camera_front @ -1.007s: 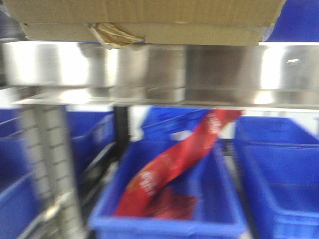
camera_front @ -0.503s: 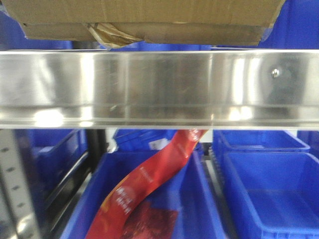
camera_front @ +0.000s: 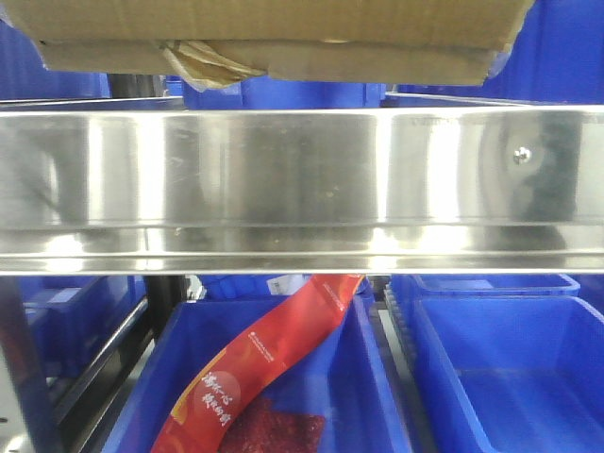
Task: Stack two boxes on right shelf middle
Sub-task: 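Lower the held boxes onto the middle steel shelf level with both grippers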
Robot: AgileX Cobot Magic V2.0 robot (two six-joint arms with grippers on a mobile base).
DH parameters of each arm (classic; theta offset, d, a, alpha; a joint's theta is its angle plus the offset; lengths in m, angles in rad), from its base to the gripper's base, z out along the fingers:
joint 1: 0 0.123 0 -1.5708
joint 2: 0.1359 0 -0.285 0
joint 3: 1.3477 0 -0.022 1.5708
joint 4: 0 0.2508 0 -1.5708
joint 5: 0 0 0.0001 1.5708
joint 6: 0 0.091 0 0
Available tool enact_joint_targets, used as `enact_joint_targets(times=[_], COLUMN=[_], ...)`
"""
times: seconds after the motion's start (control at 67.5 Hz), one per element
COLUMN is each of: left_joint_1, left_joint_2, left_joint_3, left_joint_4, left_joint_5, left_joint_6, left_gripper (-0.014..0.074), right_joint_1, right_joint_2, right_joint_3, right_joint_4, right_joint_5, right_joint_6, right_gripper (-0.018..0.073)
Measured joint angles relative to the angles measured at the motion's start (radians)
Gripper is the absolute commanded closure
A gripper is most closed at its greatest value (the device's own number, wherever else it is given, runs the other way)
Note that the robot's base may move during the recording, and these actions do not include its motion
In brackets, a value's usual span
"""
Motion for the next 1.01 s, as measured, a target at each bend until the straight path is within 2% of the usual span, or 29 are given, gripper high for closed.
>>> enact_joint_targets(times=[0.651,0.74,0.844,0.962,1.007], left_joint_1=[0.0,0.002,0.051,0.154,0.19], left_joint_2=[0.0,0.0,0.0,0.0,0.005], left_joint_3=[0.0,-0.006,-0.018,-0.018,-0.018], left_joint_4=[0.016,0.01,-0.082,-0.247,-0.286], left_joint_5=[-0.004,0.016,0.054,0.068,0.073], left_joint_6=[0.0,0.036,0.111,0.191,0.224], left_gripper=[0.0707,0.0707,0.0707,0.0707,0.0707], right_joint_1=[0.0,0.0,0.0,0.0,0.0], right_joint_2=[0.0,0.0,0.006,0.033,0.046], right_joint_3=[0.0,0.0,0.0,0.0,0.0], right_joint_4=[0.002,0.037,0.078,0.099,0.11], right_joint_5=[-0.045,-0.043,-0.015,0.018,0.025], right_joint_6=[0.0,0.0,0.03,0.09,0.103], right_gripper=[0.0712,0.0712,0.0709,0.0709,0.0709])
